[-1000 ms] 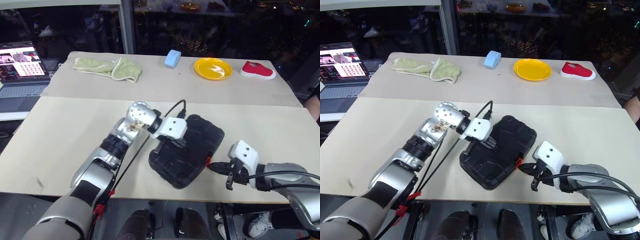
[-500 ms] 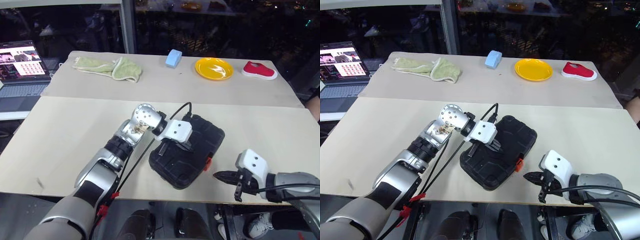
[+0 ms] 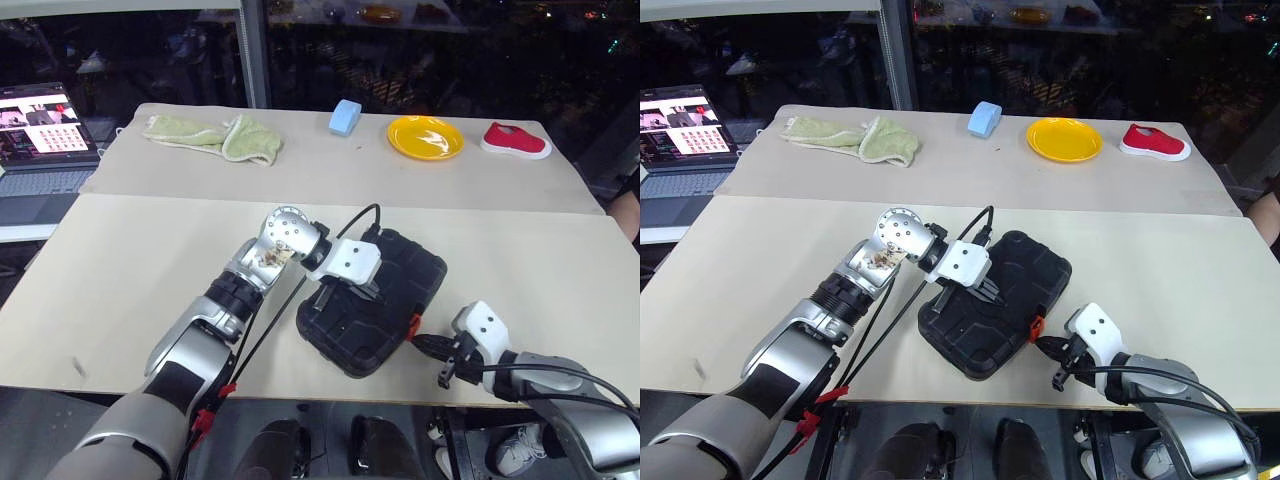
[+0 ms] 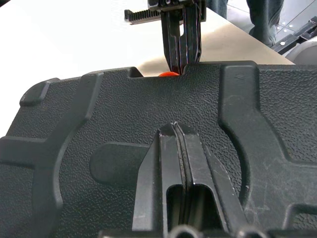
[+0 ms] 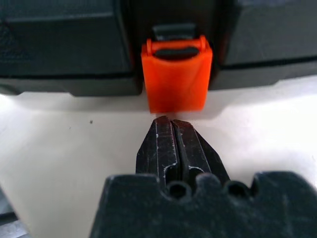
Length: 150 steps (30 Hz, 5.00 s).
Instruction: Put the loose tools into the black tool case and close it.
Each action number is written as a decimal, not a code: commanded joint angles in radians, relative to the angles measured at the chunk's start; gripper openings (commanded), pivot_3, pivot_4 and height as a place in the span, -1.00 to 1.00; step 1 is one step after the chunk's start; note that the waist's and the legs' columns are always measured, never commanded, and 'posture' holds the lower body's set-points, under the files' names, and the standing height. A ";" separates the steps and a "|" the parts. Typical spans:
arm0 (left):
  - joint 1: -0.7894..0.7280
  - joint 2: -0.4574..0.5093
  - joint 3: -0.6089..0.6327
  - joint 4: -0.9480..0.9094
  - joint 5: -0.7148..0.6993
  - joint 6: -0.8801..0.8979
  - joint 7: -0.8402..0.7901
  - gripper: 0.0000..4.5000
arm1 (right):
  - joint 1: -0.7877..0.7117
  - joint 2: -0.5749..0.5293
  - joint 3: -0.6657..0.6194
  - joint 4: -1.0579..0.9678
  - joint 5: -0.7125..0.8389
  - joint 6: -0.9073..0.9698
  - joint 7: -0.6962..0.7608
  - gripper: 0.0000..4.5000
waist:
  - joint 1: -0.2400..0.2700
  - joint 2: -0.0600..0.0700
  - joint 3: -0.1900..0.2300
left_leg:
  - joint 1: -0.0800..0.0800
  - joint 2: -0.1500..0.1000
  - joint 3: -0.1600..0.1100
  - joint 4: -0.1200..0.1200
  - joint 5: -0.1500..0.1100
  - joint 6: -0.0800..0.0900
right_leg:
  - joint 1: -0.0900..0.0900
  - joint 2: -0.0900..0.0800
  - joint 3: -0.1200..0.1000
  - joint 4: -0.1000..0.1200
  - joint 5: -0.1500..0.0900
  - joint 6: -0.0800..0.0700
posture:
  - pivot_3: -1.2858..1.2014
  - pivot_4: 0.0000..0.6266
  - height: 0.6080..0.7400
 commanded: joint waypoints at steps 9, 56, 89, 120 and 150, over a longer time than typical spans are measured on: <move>0.030 0.022 -0.046 -0.004 0.044 0.019 -0.018 -0.96 | -0.019 0.065 -0.019 -0.022 0.033 -0.043 -0.014 -1.00 | -0.004 0.000 0.000 | 0.001 0.000 0.000 0.000 0.000 0.000 | 0.000 0.000 0.000 0.000 0.000 0.000 | 0.03 -0.52 0.88; 0.036 0.028 -0.049 -0.006 0.042 0.010 -0.028 -1.00 | 0.048 -0.037 -0.128 -0.130 0.146 0.029 0.003 0.42 | 0.003 0.000 0.000 | -0.001 -0.001 -0.002 -0.004 0.002 0.003 | 0.000 0.000 0.001 -0.001 -0.001 0.001 | 0.03 -0.52 0.88; 0.026 0.038 -0.048 -0.002 0.046 0.004 -0.030 -1.00 | 0.043 -0.011 -0.096 -0.016 0.070 -0.168 0.053 -0.47 | 0.004 0.001 0.000 | -0.002 -0.001 -0.002 -0.004 0.006 -0.004 | 0.000 0.001 0.001 -0.001 -0.001 0.000 | 0.03 -0.52 0.88; 0.016 0.039 -0.061 0.028 0.061 -0.038 -0.028 -1.00 | -0.007 0.046 -0.127 -0.043 0.096 -0.202 0.023 -0.47 | -0.009 0.001 0.000 | 0.000 -0.001 -0.002 -0.004 0.003 0.000 | 0.000 0.001 0.001 0.000 -0.001 0.000 | 0.03 -0.52 0.88; 0.017 0.030 -0.059 0.034 0.070 -0.051 -0.021 -1.00 | 0.079 -0.051 -0.149 -0.053 0.084 -0.175 0.087 -0.70 | 0.004 0.001 -0.001 | 0.000 -0.001 -0.002 -0.004 0.002 0.002 | 0.000 0.001 0.001 -0.001 -0.001 0.000 | 0.03 -0.52 0.88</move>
